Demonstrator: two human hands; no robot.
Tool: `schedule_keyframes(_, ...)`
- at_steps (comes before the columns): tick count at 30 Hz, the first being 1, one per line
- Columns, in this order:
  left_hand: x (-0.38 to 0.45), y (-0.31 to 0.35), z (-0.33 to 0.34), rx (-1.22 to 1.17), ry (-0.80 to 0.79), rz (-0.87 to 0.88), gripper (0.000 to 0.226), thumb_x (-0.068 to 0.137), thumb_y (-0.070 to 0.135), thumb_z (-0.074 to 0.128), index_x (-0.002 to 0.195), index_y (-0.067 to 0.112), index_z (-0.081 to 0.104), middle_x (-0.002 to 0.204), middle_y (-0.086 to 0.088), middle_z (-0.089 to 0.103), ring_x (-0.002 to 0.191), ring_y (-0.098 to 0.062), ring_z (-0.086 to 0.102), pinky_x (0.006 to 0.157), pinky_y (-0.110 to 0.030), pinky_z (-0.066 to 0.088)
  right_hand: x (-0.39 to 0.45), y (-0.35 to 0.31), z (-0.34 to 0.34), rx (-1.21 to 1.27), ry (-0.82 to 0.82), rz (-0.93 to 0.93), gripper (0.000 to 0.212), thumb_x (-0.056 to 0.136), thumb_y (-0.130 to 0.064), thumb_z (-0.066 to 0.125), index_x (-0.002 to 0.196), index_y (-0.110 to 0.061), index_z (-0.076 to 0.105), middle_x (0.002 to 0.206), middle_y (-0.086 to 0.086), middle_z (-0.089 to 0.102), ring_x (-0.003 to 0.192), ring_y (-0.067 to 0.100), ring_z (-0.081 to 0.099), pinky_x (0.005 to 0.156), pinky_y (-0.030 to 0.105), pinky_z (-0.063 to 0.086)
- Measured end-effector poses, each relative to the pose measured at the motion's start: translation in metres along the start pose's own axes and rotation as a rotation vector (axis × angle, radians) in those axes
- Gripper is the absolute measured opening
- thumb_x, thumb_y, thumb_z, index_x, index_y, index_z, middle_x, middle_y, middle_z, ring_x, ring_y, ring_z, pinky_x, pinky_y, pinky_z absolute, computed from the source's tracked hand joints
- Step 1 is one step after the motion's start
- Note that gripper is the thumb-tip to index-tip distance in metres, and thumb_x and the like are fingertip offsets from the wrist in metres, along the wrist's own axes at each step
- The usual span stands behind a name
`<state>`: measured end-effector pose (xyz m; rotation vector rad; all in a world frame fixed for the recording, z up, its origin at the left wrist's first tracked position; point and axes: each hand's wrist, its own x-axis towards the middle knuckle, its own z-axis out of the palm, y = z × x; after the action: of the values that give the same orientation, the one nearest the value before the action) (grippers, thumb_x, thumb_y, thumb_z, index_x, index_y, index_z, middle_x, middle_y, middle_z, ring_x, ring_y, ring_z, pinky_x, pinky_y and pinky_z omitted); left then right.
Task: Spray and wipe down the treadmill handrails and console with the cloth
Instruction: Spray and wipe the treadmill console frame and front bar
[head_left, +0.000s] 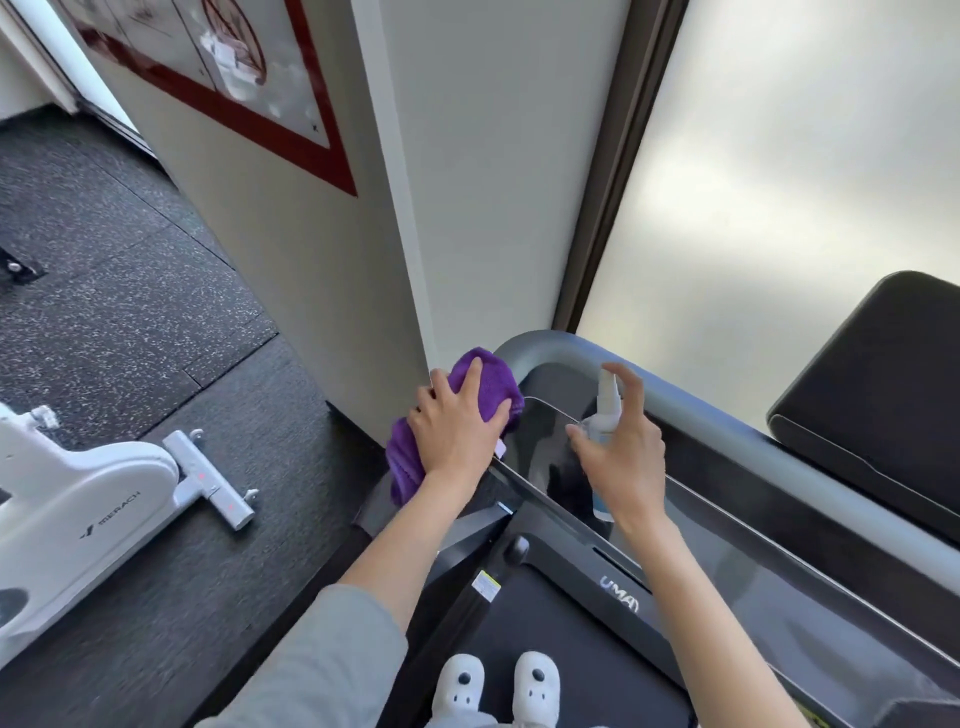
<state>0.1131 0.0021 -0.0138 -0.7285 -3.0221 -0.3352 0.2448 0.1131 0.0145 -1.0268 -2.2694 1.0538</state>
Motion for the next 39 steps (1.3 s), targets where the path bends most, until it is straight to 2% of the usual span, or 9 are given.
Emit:
schedule_keyframes(4,0.009,0.003,-0.003,-0.050,-0.060,0.032,0.067,0.089,0.064,0.047,0.147,0.034,0.032,0.123,-0.010,0.044,0.102,-0.032,0.050,0.082,-0.041,0.043,-0.001,-0.006,-0.005,0.006,-0.003,-0.014,0.068,0.085,-0.010,0.071,0.137,-0.034,0.034,0.079,0.000,0.070,0.078,0.027,0.062,0.071,0.036,0.051)
schedule_keyframes(10,-0.051,-0.053,-0.011,-0.028,0.085,0.105,0.063,0.081,0.060,0.062,0.137,0.033,0.051,0.113,-0.009,0.050,0.089,-0.032,0.054,0.074,-0.044,0.049,0.001,-0.018,0.012,0.019,-0.034,-0.048,0.069,0.085,-0.013,0.073,0.135,-0.037,0.031,0.085,0.002,0.072,0.081,0.025,0.062,0.069,0.033,0.045)
schedule_keyframes(14,-0.071,-0.071,-0.012,-0.016,0.127,0.084,0.061,0.079,0.059,0.065,0.133,0.032,0.055,0.109,-0.008,0.052,0.089,-0.032,0.053,0.071,-0.044,0.050,-0.003,-0.021,0.025,0.036,-0.082,-0.051,0.071,0.084,-0.011,0.072,0.131,-0.042,0.029,0.083,0.005,0.071,0.080,0.027,0.063,0.073,0.039,0.053)
schedule_keyframes(19,-0.038,-0.047,-0.008,0.009,0.046,-0.028,0.062,0.086,0.066,0.049,0.138,0.033,0.046,0.109,-0.009,0.049,0.091,-0.029,0.051,0.072,-0.040,0.044,-0.011,-0.013,0.024,0.041,-0.080,-0.026,0.070,0.083,-0.009,0.072,0.134,-0.038,0.033,0.082,0.000,0.071,0.080,0.027,0.063,0.073,0.038,0.052)
schedule_keyframes(24,0.013,-0.005,-0.004,-0.113,-0.095,-0.013,0.066,0.090,0.065,0.045,0.146,0.032,0.034,0.120,-0.011,0.048,0.098,-0.033,0.056,0.080,-0.038,0.044,-0.018,-0.004,0.013,0.037,-0.074,0.013,0.068,0.084,-0.008,0.071,0.135,-0.035,0.036,0.077,-0.003,0.071,0.079,0.026,0.063,0.076,0.040,0.054)
schedule_keyframes(28,0.012,-0.020,-0.014,-0.195,-0.202,0.052,0.067,0.089,0.062,0.049,0.148,0.038,0.030,0.129,-0.011,0.047,0.111,-0.035,0.053,0.092,-0.040,0.044,-0.014,-0.004,0.003,0.037,-0.044,0.004,0.066,0.084,-0.010,0.070,0.133,-0.037,0.034,0.074,-0.005,0.068,0.076,0.025,0.064,0.075,0.037,0.052)
schedule_keyframes(33,-0.057,-0.073,-0.020,-0.153,-0.031,0.165,0.066,0.082,0.057,0.064,0.142,0.040,0.042,0.130,-0.004,0.048,0.108,-0.030,0.055,0.080,-0.041,0.051,-0.014,-0.003,0.002,0.050,-0.020,-0.004,0.067,0.086,-0.012,0.071,0.133,-0.038,0.032,0.072,-0.004,0.067,0.074,0.024,0.064,0.069,0.033,0.047)
schedule_keyframes(36,-0.064,-0.082,-0.015,-0.081,0.001,0.214,0.069,0.080,0.057,0.065,0.143,0.038,0.044,0.131,-0.007,0.048,0.112,-0.031,0.052,0.083,-0.045,0.051,-0.020,0.001,0.006,0.058,-0.019,0.007,0.067,0.086,-0.012,0.072,0.133,-0.037,0.033,0.073,-0.009,0.068,0.071,0.023,0.062,0.068,0.033,0.046)
schedule_keyframes(39,-0.046,-0.061,-0.009,-0.058,0.031,0.210,0.068,0.082,0.055,0.064,0.143,0.035,0.043,0.130,-0.009,0.049,0.112,-0.032,0.051,0.086,-0.048,0.050,-0.023,0.007,0.007,0.074,-0.004,0.031,0.068,0.085,-0.012,0.073,0.132,-0.040,0.032,0.077,-0.011,0.072,0.073,0.023,0.062,0.072,0.034,0.048)
